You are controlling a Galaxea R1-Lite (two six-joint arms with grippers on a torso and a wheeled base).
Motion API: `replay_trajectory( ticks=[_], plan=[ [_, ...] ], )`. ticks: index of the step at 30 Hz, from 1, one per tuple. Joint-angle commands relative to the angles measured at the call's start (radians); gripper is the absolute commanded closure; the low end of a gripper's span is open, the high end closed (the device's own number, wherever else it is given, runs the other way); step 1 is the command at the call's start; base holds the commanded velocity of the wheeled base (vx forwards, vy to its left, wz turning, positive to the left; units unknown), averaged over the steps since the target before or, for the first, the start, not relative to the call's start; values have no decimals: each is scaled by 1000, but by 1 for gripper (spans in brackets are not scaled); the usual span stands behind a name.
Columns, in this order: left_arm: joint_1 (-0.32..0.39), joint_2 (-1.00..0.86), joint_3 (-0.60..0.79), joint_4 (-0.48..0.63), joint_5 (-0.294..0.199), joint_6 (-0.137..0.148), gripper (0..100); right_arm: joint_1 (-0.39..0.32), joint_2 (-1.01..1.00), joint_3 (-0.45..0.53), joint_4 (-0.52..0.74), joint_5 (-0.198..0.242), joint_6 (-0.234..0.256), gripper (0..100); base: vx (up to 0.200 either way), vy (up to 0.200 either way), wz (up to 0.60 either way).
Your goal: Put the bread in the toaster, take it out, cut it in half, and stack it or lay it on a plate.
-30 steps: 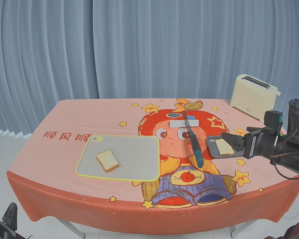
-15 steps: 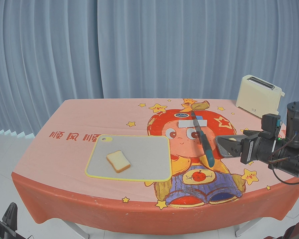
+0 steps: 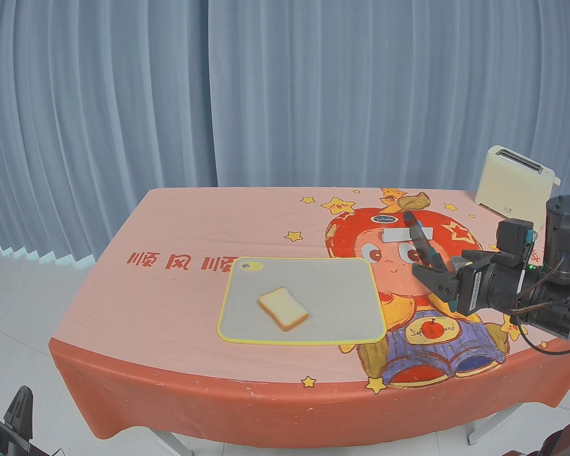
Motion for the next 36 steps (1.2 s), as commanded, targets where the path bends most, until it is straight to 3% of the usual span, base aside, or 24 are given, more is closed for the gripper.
replay_trajectory(
  ticks=[1,28,36],
  plan=[
    [0,2,18,-1,0,0,100,1,1,0,0,-1,0,0,0,0,0],
    [0,2,18,-1,3,0,100,64,19,28,0,-2,-1,0,0,0,0],
    [0,2,18,-1,3,0,100,67,25,28,0,-2,0,0,0,150,0]
  ],
)
